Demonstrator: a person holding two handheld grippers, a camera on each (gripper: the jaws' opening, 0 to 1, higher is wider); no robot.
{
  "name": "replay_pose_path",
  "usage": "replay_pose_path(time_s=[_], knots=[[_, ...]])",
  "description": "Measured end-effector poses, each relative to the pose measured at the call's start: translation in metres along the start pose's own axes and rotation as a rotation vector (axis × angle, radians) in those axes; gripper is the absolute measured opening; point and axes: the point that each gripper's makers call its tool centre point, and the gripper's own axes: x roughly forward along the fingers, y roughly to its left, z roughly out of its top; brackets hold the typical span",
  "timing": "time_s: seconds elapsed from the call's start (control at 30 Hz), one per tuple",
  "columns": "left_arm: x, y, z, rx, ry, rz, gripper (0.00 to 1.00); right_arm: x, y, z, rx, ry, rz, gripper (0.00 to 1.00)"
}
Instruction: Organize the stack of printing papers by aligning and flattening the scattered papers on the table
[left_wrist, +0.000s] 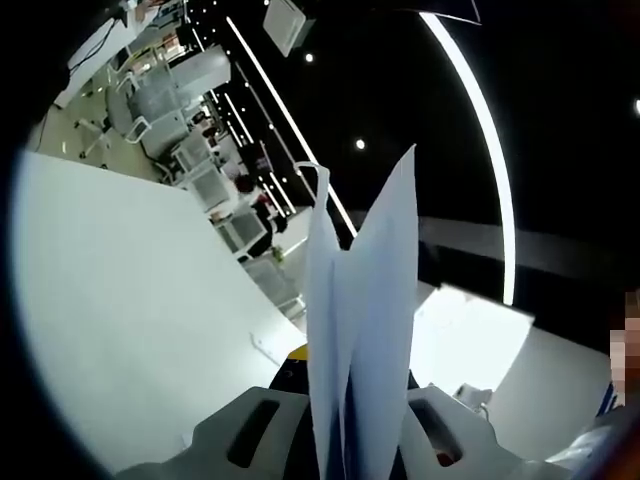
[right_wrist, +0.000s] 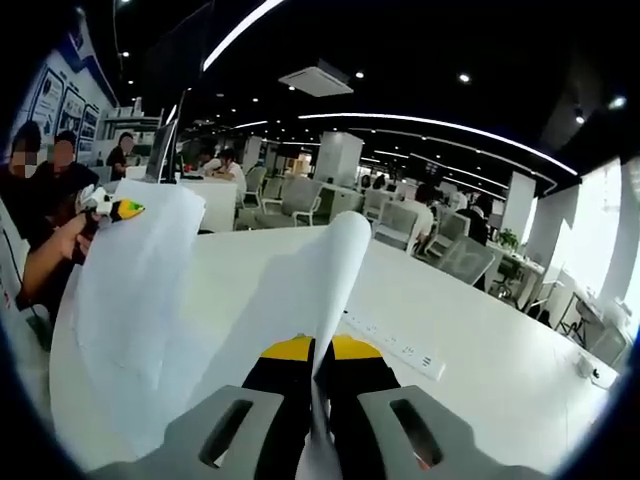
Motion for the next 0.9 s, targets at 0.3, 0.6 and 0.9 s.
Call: replay_pose_path(time_s=[0.3,0.6,0.9], knots=[[0.0001,0.0013,0.0000,-0.003,-0.001,0.002,0.06,0.0002,-0.0030,-0.0001,0.000,0.008,-0.002,0.00],[0.0018,0.0008,-0.0003,-0.001,0.006,0.001,0.06,0.0005,-0.0026,0.0025,0.001,0.003,0.002,0.00],[0.0025,-0.0025,-0.0005,0.004,0.007,-0.003,0.06,0.0012,-0.0002,0.0050,-0.002,-0.001,0.011,0.00]])
